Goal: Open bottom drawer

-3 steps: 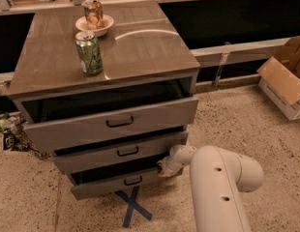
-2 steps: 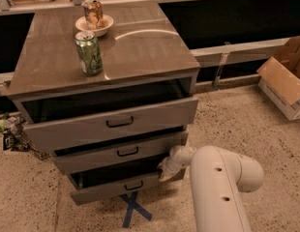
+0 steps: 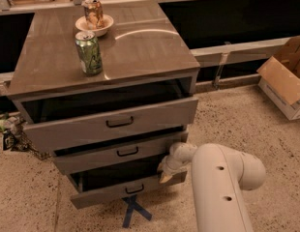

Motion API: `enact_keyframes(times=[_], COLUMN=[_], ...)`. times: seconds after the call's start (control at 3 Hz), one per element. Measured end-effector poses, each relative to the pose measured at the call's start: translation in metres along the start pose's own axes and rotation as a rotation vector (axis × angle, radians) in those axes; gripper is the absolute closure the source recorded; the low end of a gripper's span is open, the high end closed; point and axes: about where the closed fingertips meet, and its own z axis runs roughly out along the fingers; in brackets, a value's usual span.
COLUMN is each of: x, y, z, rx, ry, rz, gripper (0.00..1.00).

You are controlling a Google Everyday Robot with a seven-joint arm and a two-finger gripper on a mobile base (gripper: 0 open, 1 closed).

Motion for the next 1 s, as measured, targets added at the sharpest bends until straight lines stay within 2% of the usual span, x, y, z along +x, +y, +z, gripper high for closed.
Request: enact_keyframes(times=[0.33, 0.67, 1.0], x=[0.000, -0.014, -0.033], y=[0.000, 0.005, 0.011], z=[0.000, -0.019, -0.046], rx=[0.000, -0.063, -0.140], ry=[0.000, -0.025, -0.051], rz=[0.000, 0.001, 0.002], gripper=[0.38, 0.15, 0.16])
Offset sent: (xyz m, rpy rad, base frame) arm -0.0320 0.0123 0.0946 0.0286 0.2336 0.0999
